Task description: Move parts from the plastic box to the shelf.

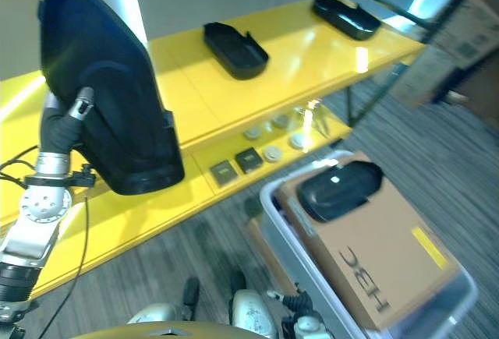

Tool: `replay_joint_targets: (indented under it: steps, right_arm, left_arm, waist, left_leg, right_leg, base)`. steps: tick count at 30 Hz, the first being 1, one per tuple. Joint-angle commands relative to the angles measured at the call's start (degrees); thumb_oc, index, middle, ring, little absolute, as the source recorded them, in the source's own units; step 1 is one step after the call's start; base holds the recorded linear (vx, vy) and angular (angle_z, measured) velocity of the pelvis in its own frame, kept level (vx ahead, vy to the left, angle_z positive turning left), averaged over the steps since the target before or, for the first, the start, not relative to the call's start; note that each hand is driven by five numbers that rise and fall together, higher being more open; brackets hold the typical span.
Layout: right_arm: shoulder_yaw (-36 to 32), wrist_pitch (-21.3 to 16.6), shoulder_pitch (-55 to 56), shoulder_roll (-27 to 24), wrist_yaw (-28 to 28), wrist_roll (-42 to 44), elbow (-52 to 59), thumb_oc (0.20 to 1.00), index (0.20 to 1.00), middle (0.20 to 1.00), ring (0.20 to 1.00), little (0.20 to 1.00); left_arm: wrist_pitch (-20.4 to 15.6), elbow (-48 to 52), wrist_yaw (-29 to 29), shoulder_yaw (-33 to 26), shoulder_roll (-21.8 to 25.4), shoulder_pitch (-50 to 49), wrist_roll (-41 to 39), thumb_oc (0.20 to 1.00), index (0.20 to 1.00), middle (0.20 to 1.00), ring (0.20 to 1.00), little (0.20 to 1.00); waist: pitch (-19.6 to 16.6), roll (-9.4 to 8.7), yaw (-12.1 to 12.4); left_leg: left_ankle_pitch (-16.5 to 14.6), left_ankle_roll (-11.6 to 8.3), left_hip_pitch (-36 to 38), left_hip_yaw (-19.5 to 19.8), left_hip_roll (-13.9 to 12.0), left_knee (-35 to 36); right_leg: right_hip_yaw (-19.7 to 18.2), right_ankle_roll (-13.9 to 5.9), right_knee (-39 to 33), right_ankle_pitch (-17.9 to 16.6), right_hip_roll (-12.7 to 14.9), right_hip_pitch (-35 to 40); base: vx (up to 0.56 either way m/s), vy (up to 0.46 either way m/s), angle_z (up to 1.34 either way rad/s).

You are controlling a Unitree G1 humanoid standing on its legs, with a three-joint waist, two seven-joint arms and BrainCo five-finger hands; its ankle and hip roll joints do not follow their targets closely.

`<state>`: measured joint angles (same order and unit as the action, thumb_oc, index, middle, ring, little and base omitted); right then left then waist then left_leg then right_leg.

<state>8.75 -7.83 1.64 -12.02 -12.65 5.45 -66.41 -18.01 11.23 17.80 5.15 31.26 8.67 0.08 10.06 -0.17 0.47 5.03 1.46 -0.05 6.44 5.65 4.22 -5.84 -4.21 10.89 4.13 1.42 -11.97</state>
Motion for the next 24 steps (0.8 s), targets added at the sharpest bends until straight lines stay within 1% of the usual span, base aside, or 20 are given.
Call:
replay_joint_targets:
  steps: [1,3,4,5,6,8,9,12,13,14,15,16,17,18,19,20,21,22,23,24]
  right_arm:
    - [1.30,-0.71,-1.04,-1.00,0.88,0.61,-2.71,1.000,1.000,1.000,1.000,1.000]
    - [1.68,-0.32,-0.89,-1.42,1.37,-0.72,-4.21,1.000,1.000,1.000,1.000,1.000]
    - [0.94,0.05,-0.89,-2.43,1.68,-1.07,-5.04,1.000,1.000,1.000,1.000,1.000]
    - [0.15,0.34,-0.80,-3.74,2.00,-1.07,-5.71,1.000,1.000,1.000,1.000,1.000]
    - [0.12,0.34,-0.86,-3.77,2.01,-1.08,-5.72,1.000,1.000,1.000,1.000,1.000]
    - [0.45,0.60,-0.56,-4.56,2.47,-2.06,-5.60,1.000,1.000,1.000,1.000,1.000]
    - [0.08,0.70,-0.27,-4.60,2.38,-1.73,-5.71,1.000,1.000,1.000,1.000,1.000]
    - [-1.43,0.85,-0.13,-4.16,2.57,0.29,-5.29,1.000,1.000,1.000,1.000,1.000]
    - [-1.38,0.85,-0.12,-3.94,2.64,0.42,-5.27,1.000,1.000,1.000,1.000,1.000]
    - [-1.00,0.61,-0.60,-3.76,2.89,0.29,-4.67,1.000,1.000,1.000,1.000,1.000]
    - [-0.78,0.58,-0.69,-3.61,2.91,0.16,-4.44,1.000,1.000,1.000,1.000,1.000]
    - [-0.43,0.44,-0.97,-2.84,2.86,-0.09,-2.95,1.000,1.000,1.000,1.000,1.000]
    - [-0.63,0.32,-1.06,-2.35,2.88,0.50,-1.97,1.000,1.000,1.000,1.000,1.000]
    - [-0.67,0.35,-1.11,-2.33,2.87,0.50,-1.93,1.000,1.000,1.000,1.000,1.000]
    - [-0.49,0.24,-1.37,-1.86,2.92,1.34,-1.08,1.000,1.000,1.000,1.000,1.000]
    - [0.03,0.23,-2.13,-1.21,2.76,1.45,-1.04,1.000,1.000,1.000,1.000,1.000]
    - [-0.01,0.21,-2.18,-1.17,2.75,1.46,-1.09,1.000,1.000,1.000,1.000,1.000]
    - [0.31,0.33,-2.46,-1.05,2.79,1.51,-1.57,1.000,1.000,1.000,1.000,1.000]
    - [0.72,0.47,-2.65,-0.91,2.82,1.48,-1.79,1.000,1.000,1.000,1.000,1.000]
    - [1.38,0.65,-2.51,-0.75,2.84,1.15,-2.03,1.000,1.000,1.000,1.000,1.000]
  left_arm:
    - [-3.60,6.12,-0.67,-3.83,-0.61,-0.04,-1.13,0.200,0.200,0.200,0.200,0.200]
    - [-3.81,7.48,-1.05,-5.16,-1.02,-1.80,-2.38,0.200,0.200,0.200,0.200,0.200]
    - [-3.54,8.16,-0.95,-5.61,-1.57,-2.33,-2.75,0.200,0.200,0.200,0.200,0.200]
    - [-3.41,8.33,-1.45,-5.31,-1.79,-1.57,-3.15,0.200,0.200,0.200,0.200,0.200]
    - [-3.38,8.37,-1.46,-5.33,-1.82,-1.53,-3.16,0.200,0.200,0.200,0.200,0.200]
    - [-2.88,7.79,-2.27,-4.84,-2.17,-0.89,-3.60,0.200,0.200,0.200,0.200,0.200]
    - [-2.70,7.53,-2.62,-4.63,-2.00,-0.52,-3.67,0.200,0.200,0.200,0.200,0.200]
    - [-2.05,6.99,-3.03,-4.88,-1.29,-0.46,-3.60,0.200,0.200,0.200,0.200,0.200]
    - [-1.74,7.02,-3.04,-5.03,-0.90,-0.63,-3.33,0.200,0.200,0.200,0.200,0.200]
    - [-1.23,7.71,-3.11,-4.93,1.21,0.15,-1.62,0.200,0.200,0.200,0.200,0.200]
    - [-1.14,8.04,-2.95,-4.79,2.03,0.44,-0.84,0.200,0.200,0.200,0.200,0.200]
    - [-0.92,8.24,-2.51,-4.51,2.88,1.37,-0.63,0.200,0.200,0.200,0.200,0.200]
    - [-0.79,7.89,-2.70,-4.00,3.17,2.04,-0.86,0.200,0.200,0.200,0.200,0.200]
    - [-0.81,7.83,-2.69,-3.98,3.19,2.15,-0.87,0.200,0.200,0.200,0.200,0.200]
    - [-0.65,7.24,-3.02,-2.81,3.89,3.04,-1.10,0.200,0.200,0.200,0.200,0.200]
    - [-0.59,6.61,-3.52,-1.48,4.81,3.93,-1.20,0.200,0.200,0.200,0.200,0.200]
    - [-0.67,6.46,-3.50,-1.40,4.85,4.07,-1.23,0.200,0.200,0.200,0.200,0.200]
    - [-0.75,6.03,-4.01,-0.32,5.01,4.82,-1.82,0.200,0.200,0.200,0.200,0.200]
    - [-0.82,5.23,-4.09,0.56,4.99,5.62,-2.83,0.200,0.200,0.200,0.200,0.200]
    - [-0.90,3.81,-4.26,1.64,4.63,6.64,-4.21,0.200,0.200,0.200,0.200,0.200]
  waist:
    - [-2.55,-0.74,0.51]
    - [-2.99,-0.41,0.86]
    - [-2.87,0.06,1.00]
    - [-2.18,0.23,0.77]
    - [-2.21,0.29,0.58]
    - [-2.20,0.43,-0.21]
    - [-2.28,0.54,-0.21]
    - [-3.10,0.60,0.07]
    - [-3.55,0.47,0.24]
    - [-4.10,0.09,0.88]
    - [-4.03,-0.17,0.96]
    - [-3.55,-0.87,0.24]
    - [-3.02,-0.98,-0.43]
    - [-3.05,-0.97,-0.31]
    - [-2.10,-0.79,-1.37]
    - [-1.51,0.36,-2.26]
    - [-1.58,0.36,-1.93]
    - [-1.67,0.63,-2.23]
    - [-1.78,0.83,-2.44]
    - [-1.81,1.08,-3.05]
  left_leg:
    - [-3.74,-2.91,-1.98,3.96,-5.25,-0.84]
    - [-2.86,-3.66,-2.59,5.19,-5.50,-0.32]
    - [-1.76,-4.80,-4.12,6.17,-5.64,-0.52]
    - [-1.67,-5.24,-5.41,3.89,-6.24,-1.21]
    - [-1.44,-5.23,-5.71,4.10,-6.18,-1.30]
    - [-1.12,-5.79,-6.61,-3.57,-8.56,-2.49]
    - [-0.61,-6.17,-6.84,-5.37,-9.22,-2.56]
    - [-0.60,-6.37,-7.02,-6.14,-9.44,-2.48]
    - [-0.84,-6.11,-6.81,-5.77,-9.15,-2.34]
    - [-1.55,-5.21,-6.41,-5.71,-8.57,-2.43]
    - [-2.12,-4.52,-5.98,-5.49,-8.19,-2.44]
    - [-4.20,-2.57,-3.20,-6.35,-6.99,-1.78]
    - [-4.36,-1.97,-2.37,-6.96,-6.78,-1.57]
    - [-4.13,-1.90,-2.60,-7.07,-6.79,-1.58]
    - [-4.29,-1.58,-1.78,-7.00,-7.08,-1.65]
    - [-4.03,-2.02,-1.70,-6.02,-8.24,-1.01]
    - [-4.08,-2.11,-1.59,-6.31,-8.38,-0.80]
    - [-4.08,-2.58,-1.61,-5.78,-8.53,-0.36]
    - [-4.21,-3.19,-1.51,-5.30,-8.73,-0.02]
    - [-4.66,-3.69,-1.15,-4.69,-9.16,0.25]
  right_leg:
    - [5.33,-1.93,-5.74,-0.71,1.84,8.24]
    - [7.17,-1.58,-8.13,-0.82,1.60,9.48]
    - [10.41,-1.31,-8.62,-0.52,1.67,10.14]
    - [14.22,-1.28,-8.22,0.33,2.50,10.83]
    - [14.42,-1.30,-8.31,0.10,2.53,10.70]
    - [19.40,-1.22,-8.29,0.52,3.92,11.93]
    - [20.74,-1.28,-8.66,0.57,4.27,12.78]
    - [23.10,-1.68,-9.74,0.74,4.69,15.27]
    - [23.12,-1.89,-9.54,1.09,4.79,15.82]
    - [23.50,-2.16,-7.26,1.85,5.51,15.86]
    - [23.44,-2.53,-4.32,1.73,6.11,15.16]
    - [21.74,-5.29,4.81,-1.04,9.16,11.62]
    - [20.25,-6.88,9.15,-4.13,9.94,9.70]
    - [20.12,-6.88,9.16,-4.39,9.93,9.40]
    - [17.45,-8.02,13.68,-6.50,9.45,7.21]
    - [12.51,-7.47,12.67,-4.36,7.76,3.96]
    - [12.24,-7.37,12.77,-4.24,7.60,3.78]
    - [10.60,-6.54,7.85,-2.04,7.55,3.49]
    - [9.29,-5.90,2.35,-1.79,8.11,3.97]
    - [6.89,-5.67,-3.50,-3.16,8.36,3.70]
  base:
    - [0.07,-0.271,0.49]
    - [0.04,-0.252,0.63]
    - [0.03,-0.227,0.75]
    - [0.01,-0.176,0.99]
    - [0.00,-0.073,1.45]
    - [0.04,-0.036,1.95]
    - [0.09,-0.025,1.19]
    - [0.13,0.004,0.84]
    - [0.23,0.099,0.38]
    - [0.24,0.147,0.11]
    - [0.28,0.271,-0.05]
    - [0.20,0.255,-0.10]
    - [0.13,0.213,-0.06]
    - [0.05,0.104,-0.03]
    - [0.04,0.075,-0.09]
    - [0.06,0.063,-0.12]
    - [0.07,-0.001,-0.01]
    - [0.12,-0.066,0.02]
    - [0.18,-0.109,-0.01]
    - [0.21,-0.120,-0.02]
